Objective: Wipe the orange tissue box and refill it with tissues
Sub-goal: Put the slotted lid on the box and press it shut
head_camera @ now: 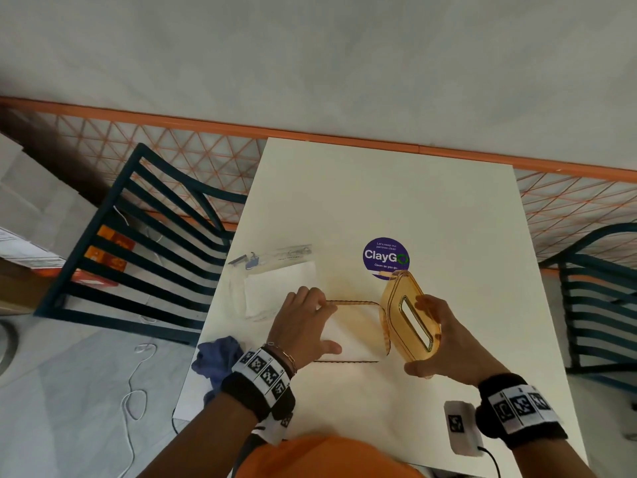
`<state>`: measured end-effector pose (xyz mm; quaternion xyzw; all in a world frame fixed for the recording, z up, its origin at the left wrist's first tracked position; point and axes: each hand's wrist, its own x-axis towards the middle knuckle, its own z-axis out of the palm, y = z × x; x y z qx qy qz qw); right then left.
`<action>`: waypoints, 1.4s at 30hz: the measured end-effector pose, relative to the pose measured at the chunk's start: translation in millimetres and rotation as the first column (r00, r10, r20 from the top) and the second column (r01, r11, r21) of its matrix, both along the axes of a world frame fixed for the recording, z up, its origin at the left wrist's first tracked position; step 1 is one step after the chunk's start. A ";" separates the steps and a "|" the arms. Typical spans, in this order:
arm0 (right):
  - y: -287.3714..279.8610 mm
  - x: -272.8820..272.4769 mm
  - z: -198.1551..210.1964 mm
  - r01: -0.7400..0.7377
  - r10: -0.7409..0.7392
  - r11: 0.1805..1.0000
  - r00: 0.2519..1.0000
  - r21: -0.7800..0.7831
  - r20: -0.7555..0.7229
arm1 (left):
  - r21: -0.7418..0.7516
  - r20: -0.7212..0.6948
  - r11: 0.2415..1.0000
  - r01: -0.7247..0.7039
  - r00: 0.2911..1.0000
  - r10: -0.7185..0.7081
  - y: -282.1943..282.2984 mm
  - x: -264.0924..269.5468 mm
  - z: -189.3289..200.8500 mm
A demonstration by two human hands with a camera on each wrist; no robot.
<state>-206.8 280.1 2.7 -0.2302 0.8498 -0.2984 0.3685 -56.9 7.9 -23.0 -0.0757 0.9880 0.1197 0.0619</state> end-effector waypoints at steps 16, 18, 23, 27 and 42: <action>16.7 2.5 -6.1 0.069 -0.069 0.997 0.998 0.024 0.004 | -0.052 0.031 0.998 -0.034 0.999 0.035 11.7 -12.3 0.4; 17.1 3.1 -6.1 0.067 -0.067 0.997 0.998 0.025 0.003 | -0.053 0.007 0.998 -0.035 0.999 0.036 11.9 -11.7 2.2; 17.4 3.0 -5.6 0.072 -0.072 0.997 0.997 0.036 0.006 | -0.089 0.119 0.992 -0.088 0.988 0.099 6.0 -8.8 8.3; 17.9 2.9 -4.7 0.059 -0.059 0.997 0.998 0.042 0.011 | -0.132 0.181 0.982 -0.136 0.971 0.159 3.0 -3.0 6.7; 39.7 -9.3 -31.7 0.146 -0.048 0.846 0.979 0.513 -0.200 | -0.117 0.238 0.968 -0.220 0.941 0.242 5.4 -4.7 11.4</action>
